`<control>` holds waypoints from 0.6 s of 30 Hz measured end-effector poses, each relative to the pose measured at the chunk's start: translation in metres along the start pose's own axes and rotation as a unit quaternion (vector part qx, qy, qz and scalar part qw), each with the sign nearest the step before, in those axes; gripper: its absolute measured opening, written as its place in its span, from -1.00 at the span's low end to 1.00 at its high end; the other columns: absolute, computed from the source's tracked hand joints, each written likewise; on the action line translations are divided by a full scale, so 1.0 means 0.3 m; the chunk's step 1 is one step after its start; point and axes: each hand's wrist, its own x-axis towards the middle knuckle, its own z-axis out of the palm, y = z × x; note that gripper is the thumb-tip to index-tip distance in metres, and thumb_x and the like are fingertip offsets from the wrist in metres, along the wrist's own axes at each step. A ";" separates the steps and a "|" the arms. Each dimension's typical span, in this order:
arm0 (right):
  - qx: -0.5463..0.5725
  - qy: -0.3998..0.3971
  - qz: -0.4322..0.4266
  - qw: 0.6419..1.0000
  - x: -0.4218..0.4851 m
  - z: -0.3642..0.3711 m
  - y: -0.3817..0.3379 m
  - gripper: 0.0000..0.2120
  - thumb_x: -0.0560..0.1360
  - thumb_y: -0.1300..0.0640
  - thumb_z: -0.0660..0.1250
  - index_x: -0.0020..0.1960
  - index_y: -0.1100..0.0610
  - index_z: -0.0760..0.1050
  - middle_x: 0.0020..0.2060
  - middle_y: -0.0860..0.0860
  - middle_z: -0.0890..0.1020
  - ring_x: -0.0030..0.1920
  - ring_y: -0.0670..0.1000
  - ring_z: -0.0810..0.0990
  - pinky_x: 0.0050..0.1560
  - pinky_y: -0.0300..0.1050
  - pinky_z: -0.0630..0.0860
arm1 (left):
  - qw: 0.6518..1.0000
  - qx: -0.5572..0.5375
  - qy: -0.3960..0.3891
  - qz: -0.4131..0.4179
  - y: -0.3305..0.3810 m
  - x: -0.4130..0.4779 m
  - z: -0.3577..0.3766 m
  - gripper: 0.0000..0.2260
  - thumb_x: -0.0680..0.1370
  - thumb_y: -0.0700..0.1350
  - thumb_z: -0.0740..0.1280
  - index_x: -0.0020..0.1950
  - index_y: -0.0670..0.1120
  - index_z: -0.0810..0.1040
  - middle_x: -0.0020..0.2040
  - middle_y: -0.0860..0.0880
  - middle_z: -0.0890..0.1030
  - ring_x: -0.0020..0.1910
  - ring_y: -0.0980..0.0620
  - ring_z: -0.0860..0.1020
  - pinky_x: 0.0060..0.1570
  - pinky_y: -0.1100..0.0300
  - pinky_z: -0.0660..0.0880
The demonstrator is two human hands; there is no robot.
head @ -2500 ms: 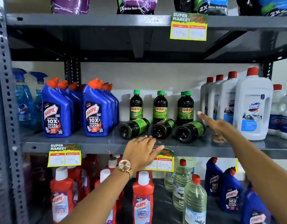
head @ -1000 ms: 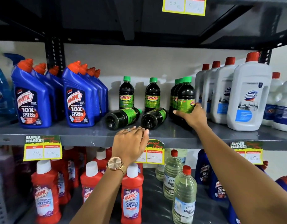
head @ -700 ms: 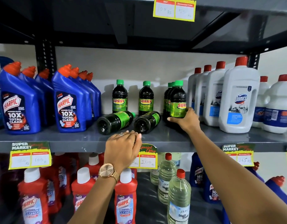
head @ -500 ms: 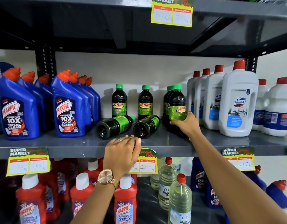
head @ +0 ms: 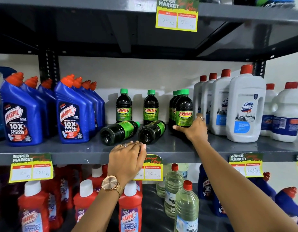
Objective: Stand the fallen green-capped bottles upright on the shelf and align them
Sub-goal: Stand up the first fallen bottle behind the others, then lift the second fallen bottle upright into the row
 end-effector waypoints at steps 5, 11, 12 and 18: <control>0.169 0.143 -0.113 0.969 -0.111 -0.052 -0.091 -0.40 0.44 -0.38 0.20 0.06 0.17 0.44 -0.11 0.08 0.60 -0.07 0.09 0.58 -0.01 0.09 0.51 | 0.998 -0.031 -0.043 0.020 -0.039 0.004 -0.010 -0.46 0.61 0.18 -0.01 -0.05 -0.03 0.71 -0.09 0.05 0.73 -0.06 0.11 0.68 -0.17 0.21 0.59; -0.027 -0.193 0.033 0.980 -0.089 0.021 -0.221 0.11 0.20 -0.66 -0.12 0.09 0.28 0.56 -0.22 0.18 0.69 -0.32 0.12 0.70 -0.05 -0.01 0.62 | 0.993 0.000 -0.063 0.097 -0.079 0.006 -0.014 -0.37 0.63 0.19 -0.14 0.04 -0.06 0.68 -0.04 0.01 0.72 -0.04 0.06 0.68 -0.14 0.20 0.59; -0.069 -0.230 0.059 0.969 -0.075 0.044 -0.233 0.15 0.18 -0.67 -0.09 0.29 0.24 0.47 -0.10 0.18 0.67 -0.28 0.09 0.68 -0.03 -0.05 0.61 | 0.994 0.005 -0.064 0.093 -0.078 0.001 -0.013 -0.38 0.64 0.19 -0.14 0.04 -0.07 0.67 -0.04 0.01 0.72 -0.03 0.05 0.68 -0.13 0.20 0.59; -0.029 -0.314 0.137 0.939 0.005 0.168 -0.248 0.01 -0.01 -0.50 0.28 0.20 0.18 0.52 0.06 0.08 0.69 -0.27 0.05 0.69 -0.15 -0.18 0.62 | 0.997 -0.012 -0.025 0.070 -0.071 -0.010 0.001 -0.44 0.63 0.19 -0.07 0.03 -0.06 0.67 -0.08 0.01 0.72 -0.12 0.04 0.68 -0.19 0.20 0.57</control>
